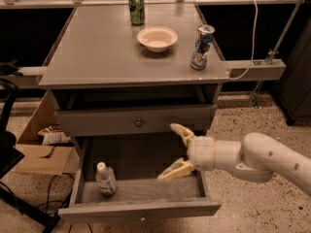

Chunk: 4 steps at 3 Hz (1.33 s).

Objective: Pick blue plastic bottle from middle drawer and place on counter

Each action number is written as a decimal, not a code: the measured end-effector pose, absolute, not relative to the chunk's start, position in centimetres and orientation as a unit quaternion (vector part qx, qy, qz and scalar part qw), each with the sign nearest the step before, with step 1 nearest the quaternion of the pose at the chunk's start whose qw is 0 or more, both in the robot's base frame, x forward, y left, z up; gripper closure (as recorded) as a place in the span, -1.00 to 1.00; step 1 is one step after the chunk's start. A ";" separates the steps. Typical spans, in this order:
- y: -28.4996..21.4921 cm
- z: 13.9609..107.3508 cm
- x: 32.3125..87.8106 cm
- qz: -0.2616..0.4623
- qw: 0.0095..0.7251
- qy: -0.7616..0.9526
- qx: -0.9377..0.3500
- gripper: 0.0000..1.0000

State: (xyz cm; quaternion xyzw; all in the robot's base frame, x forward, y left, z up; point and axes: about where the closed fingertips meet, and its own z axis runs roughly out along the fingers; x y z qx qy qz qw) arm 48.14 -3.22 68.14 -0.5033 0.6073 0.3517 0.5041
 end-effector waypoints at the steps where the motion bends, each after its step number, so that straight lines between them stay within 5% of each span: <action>1: 0.4 65.6 48.7 0.358 0.499 0.596 -0.517 -1.00; 4: 11.4 51.8 51.6 0.378 0.498 0.590 -0.510 -1.00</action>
Offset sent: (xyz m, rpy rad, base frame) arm 0.0283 0.1427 -0.1352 -0.0181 0.0609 0.0742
